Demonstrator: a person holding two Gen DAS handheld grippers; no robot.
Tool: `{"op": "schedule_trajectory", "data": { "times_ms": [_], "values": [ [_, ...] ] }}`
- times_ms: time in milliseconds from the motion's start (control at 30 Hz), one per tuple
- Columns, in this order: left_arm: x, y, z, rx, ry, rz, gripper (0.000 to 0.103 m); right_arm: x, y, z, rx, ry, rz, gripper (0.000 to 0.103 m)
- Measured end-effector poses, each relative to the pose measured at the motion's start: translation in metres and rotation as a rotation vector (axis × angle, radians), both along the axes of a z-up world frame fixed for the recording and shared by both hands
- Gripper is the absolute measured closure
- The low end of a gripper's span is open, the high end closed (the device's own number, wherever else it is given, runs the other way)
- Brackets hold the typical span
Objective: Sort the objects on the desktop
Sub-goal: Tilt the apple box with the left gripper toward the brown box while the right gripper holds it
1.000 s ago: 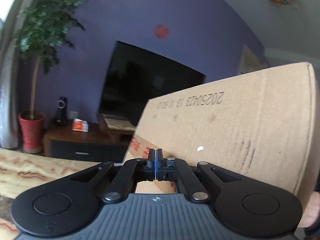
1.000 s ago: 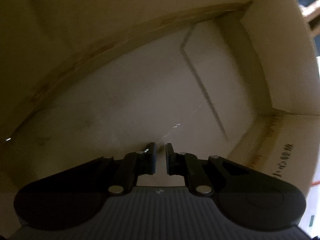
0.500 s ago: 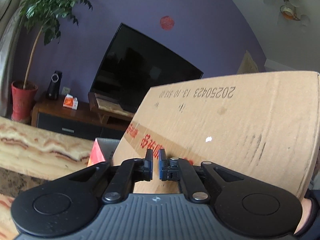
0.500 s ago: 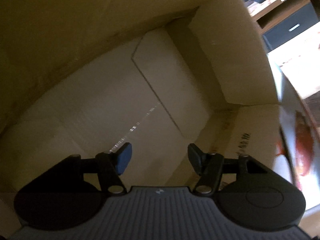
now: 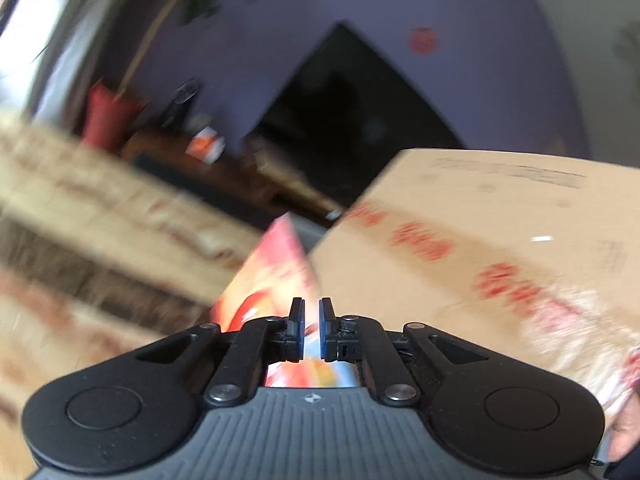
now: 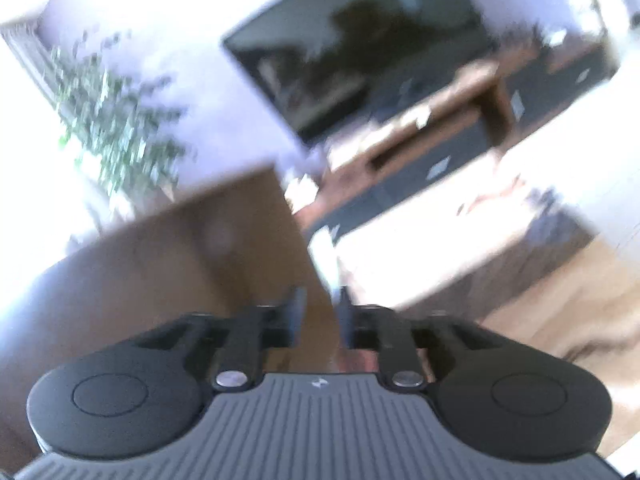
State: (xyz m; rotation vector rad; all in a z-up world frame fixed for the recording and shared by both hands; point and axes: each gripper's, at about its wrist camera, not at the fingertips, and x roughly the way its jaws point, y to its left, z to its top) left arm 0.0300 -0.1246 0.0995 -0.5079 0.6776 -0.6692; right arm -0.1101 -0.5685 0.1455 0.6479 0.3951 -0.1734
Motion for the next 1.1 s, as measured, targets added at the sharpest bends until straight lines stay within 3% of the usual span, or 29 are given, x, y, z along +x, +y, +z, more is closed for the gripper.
{"op": "schedule_trajectory", "data": {
  "times_ms": [67, 267, 467, 567, 767, 833, 900, 1100],
  "values": [
    [0.001, 0.006, -0.019, -0.016, 0.074, 0.000, 0.102, -0.006, -0.002, 0.022, -0.074, -0.040, -0.030, 0.100],
    [-0.016, -0.027, -0.046, 0.042, 0.069, -0.118, 0.103, 0.032, 0.017, 0.106, -0.291, -0.073, 0.091, 0.094],
    [-0.017, -0.051, -0.068, 0.008, 0.161, -0.154, 0.103, 0.080, 0.056, 0.181, -0.511, 0.107, 0.346, 0.092],
    [-0.010, -0.057, -0.076, -0.029, 0.197, -0.165, 0.103, 0.107, 0.088, 0.184, -0.568, 0.202, 0.452, 0.090],
    [0.002, -0.056, -0.073, -0.087, 0.191, -0.179, 0.103, 0.141, 0.135, 0.177, -0.735, 0.324, 0.491, 0.098],
    [0.002, -0.055, -0.068, -0.091, 0.166, -0.180, 0.103, 0.140, 0.141, 0.174, -0.745, 0.338, 0.490, 0.102],
    [0.000, -0.057, -0.064, -0.047, 0.155, -0.172, 0.103, 0.139, 0.146, 0.171, -0.772, 0.353, 0.485, 0.102],
    [0.005, -0.059, -0.079, -0.066, 0.217, -0.160, 0.103, 0.112, 0.128, 0.178, -0.721, 0.352, 0.505, 0.101]
  ]
}}
